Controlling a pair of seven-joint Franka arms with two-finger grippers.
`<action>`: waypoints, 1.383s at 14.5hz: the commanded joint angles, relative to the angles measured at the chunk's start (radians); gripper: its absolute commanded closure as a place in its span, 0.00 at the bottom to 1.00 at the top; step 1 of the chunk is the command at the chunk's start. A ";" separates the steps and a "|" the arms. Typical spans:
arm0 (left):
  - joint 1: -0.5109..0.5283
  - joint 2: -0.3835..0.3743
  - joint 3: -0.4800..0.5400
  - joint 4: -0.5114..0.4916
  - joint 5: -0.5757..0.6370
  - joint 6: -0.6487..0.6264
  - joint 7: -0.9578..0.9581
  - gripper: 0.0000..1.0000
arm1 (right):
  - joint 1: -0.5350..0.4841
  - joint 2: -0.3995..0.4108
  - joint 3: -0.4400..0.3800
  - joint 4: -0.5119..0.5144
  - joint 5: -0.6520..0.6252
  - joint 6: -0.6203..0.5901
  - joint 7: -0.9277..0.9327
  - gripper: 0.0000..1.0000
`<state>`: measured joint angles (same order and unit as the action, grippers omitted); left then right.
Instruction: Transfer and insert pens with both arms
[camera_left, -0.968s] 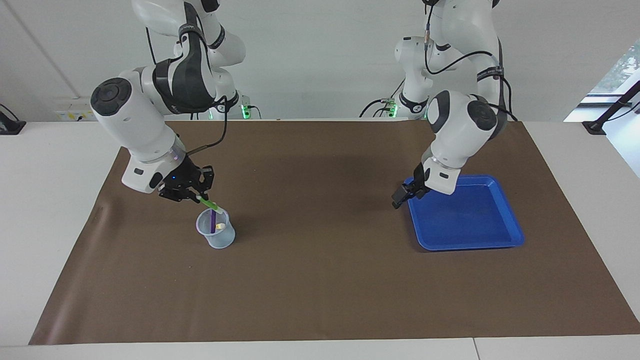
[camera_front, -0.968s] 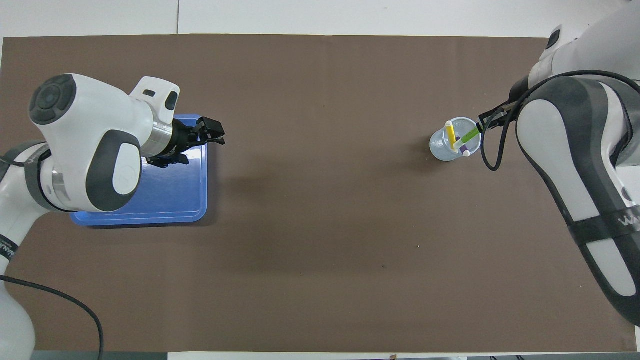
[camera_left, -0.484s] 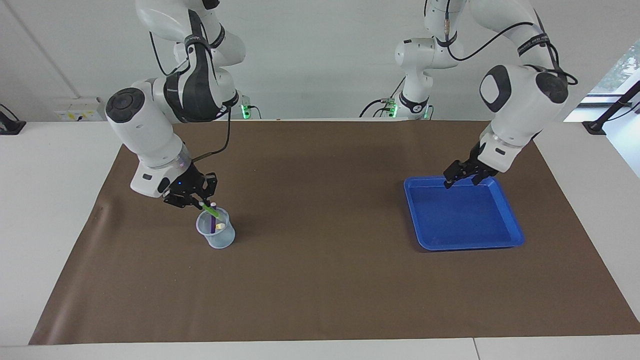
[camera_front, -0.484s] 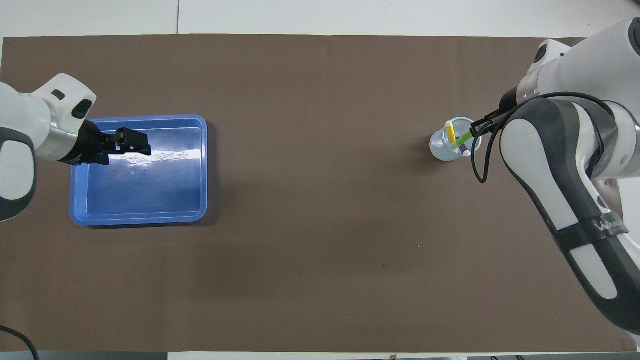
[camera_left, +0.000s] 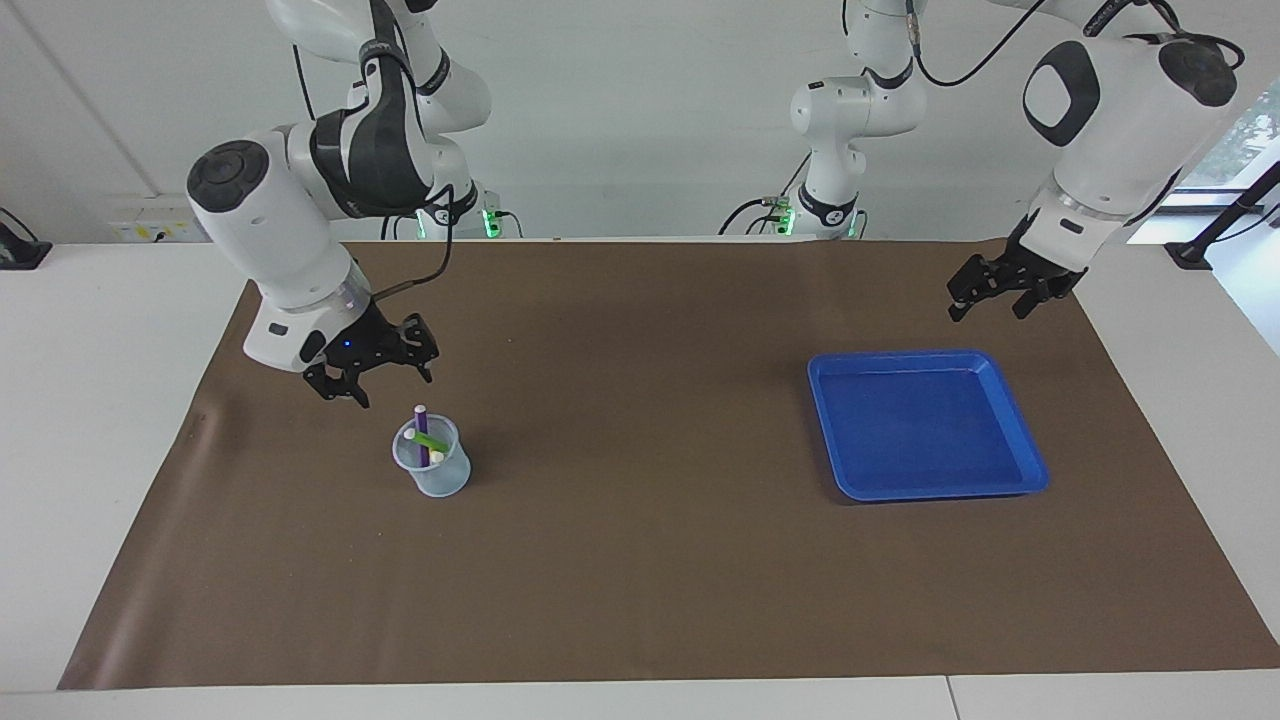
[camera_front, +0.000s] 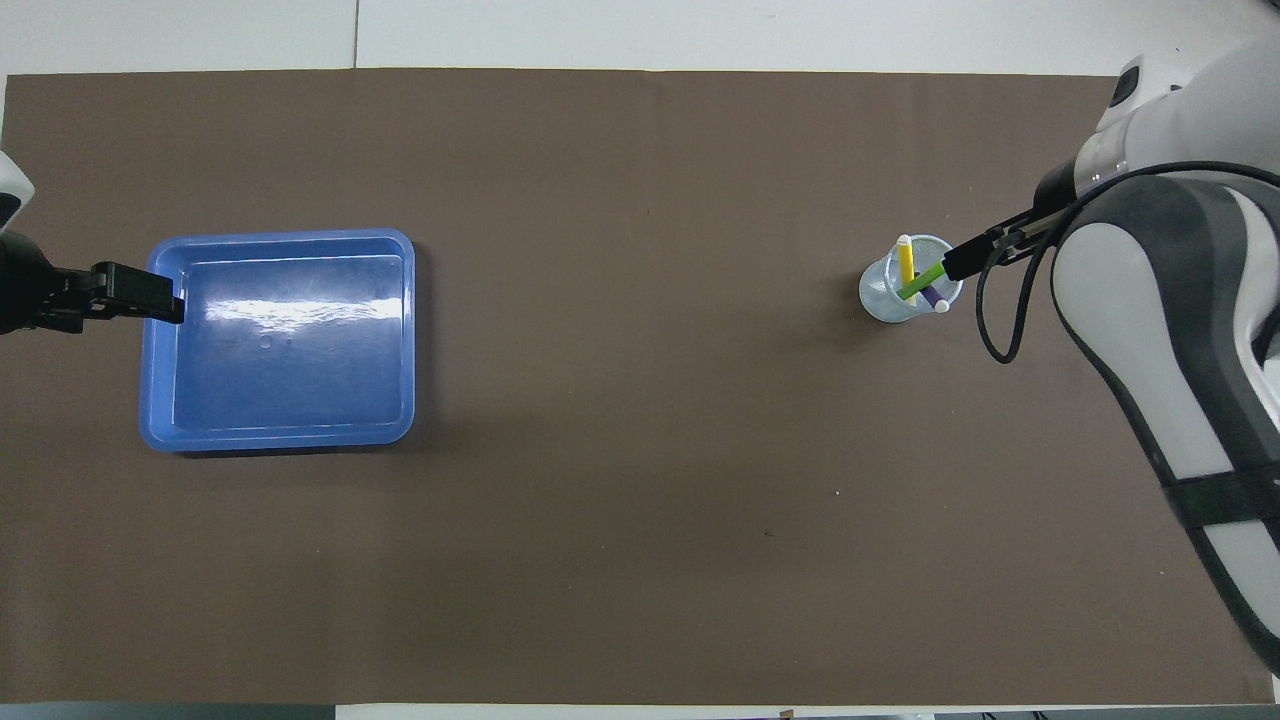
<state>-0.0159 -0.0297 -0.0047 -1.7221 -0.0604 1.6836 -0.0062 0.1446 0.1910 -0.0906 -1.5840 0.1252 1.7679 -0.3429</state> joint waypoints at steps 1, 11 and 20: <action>0.010 0.017 -0.008 0.119 0.024 -0.134 0.014 0.00 | -0.016 -0.024 -0.009 0.108 -0.030 -0.144 0.024 0.00; -0.001 -0.026 -0.011 0.058 0.024 -0.124 0.048 0.00 | -0.002 -0.179 -0.064 0.073 -0.121 -0.349 0.123 0.00; 0.008 -0.021 -0.011 0.068 0.064 -0.127 0.048 0.00 | -0.033 -0.249 -0.070 0.001 -0.185 -0.335 0.131 0.00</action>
<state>-0.0160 -0.0296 -0.0109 -1.6313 -0.0201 1.5375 0.0331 0.1114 -0.0038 -0.1727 -1.5133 -0.0264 1.4154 -0.2305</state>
